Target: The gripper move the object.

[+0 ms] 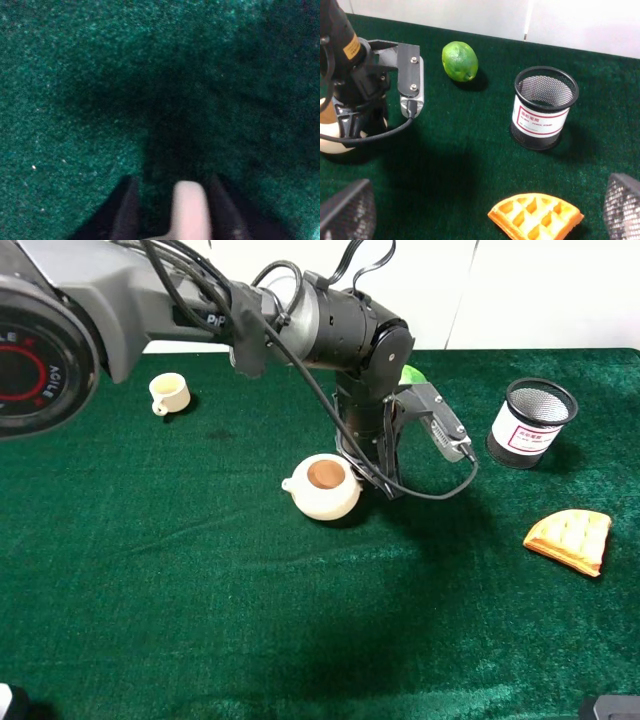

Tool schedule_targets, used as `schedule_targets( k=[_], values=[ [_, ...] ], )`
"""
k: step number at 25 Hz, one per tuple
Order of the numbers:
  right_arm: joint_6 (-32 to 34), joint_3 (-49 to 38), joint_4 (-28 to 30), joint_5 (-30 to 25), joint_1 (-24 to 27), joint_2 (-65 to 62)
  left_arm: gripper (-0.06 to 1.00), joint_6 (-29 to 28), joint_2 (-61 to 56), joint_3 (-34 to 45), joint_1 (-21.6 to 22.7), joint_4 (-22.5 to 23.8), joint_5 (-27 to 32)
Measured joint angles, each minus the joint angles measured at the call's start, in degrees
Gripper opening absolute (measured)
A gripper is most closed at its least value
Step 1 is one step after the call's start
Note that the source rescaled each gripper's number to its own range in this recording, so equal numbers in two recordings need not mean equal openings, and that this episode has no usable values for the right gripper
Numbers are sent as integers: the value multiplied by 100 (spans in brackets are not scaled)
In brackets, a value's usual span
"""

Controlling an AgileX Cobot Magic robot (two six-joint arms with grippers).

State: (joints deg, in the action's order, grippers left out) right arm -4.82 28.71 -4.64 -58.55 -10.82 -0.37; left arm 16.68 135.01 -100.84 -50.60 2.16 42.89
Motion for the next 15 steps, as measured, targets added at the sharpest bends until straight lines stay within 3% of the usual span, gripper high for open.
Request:
schedule_targets(
  k=[3, 15],
  values=[
    [0, 0, 0, 0, 0, 0, 1, 1, 0, 0, 0, 0, 6],
    [2, 0, 0, 0, 0, 0, 0, 7, 0, 0, 0, -9, 123]
  ],
)
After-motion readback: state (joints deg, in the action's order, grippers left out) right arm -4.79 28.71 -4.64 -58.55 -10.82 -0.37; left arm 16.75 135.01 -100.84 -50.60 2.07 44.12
